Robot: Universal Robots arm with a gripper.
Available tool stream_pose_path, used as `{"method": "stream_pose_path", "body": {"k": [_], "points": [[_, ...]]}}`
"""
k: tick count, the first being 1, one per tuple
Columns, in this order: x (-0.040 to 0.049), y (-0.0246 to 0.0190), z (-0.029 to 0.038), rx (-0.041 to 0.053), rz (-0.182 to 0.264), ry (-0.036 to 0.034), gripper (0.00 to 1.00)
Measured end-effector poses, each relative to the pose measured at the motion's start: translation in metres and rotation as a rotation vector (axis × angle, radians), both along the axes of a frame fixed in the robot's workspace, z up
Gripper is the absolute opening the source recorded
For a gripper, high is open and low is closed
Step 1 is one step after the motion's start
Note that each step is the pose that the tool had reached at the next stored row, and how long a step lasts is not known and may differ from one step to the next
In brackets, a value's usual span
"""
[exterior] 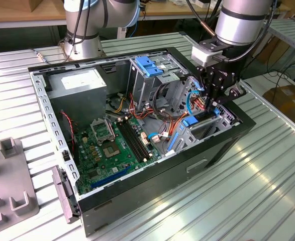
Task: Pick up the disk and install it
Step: 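Insert the first disk wire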
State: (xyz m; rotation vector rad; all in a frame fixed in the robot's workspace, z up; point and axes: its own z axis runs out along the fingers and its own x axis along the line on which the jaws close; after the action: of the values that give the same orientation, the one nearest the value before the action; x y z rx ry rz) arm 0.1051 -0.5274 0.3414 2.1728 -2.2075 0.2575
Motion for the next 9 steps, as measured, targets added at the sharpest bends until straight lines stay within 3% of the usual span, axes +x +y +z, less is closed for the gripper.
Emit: {"method": "stream_pose_path", "body": {"k": [3,5,7,8,9], "points": [[-0.0002,0.0000,0.0010,0.0009,-0.002,0.0016,0.17],[0.0001,0.0000,0.0049,0.0006,-0.004,0.0118,0.17],[0.0009,0.0000,0.0047,0.0005,-0.004,0.0117,0.17],[0.0009,-0.0001,0.0048,0.0037,-0.004,0.0119,0.17],[0.0009,-0.0011,0.0046,0.0224,-0.004,0.0118,0.17]]}}
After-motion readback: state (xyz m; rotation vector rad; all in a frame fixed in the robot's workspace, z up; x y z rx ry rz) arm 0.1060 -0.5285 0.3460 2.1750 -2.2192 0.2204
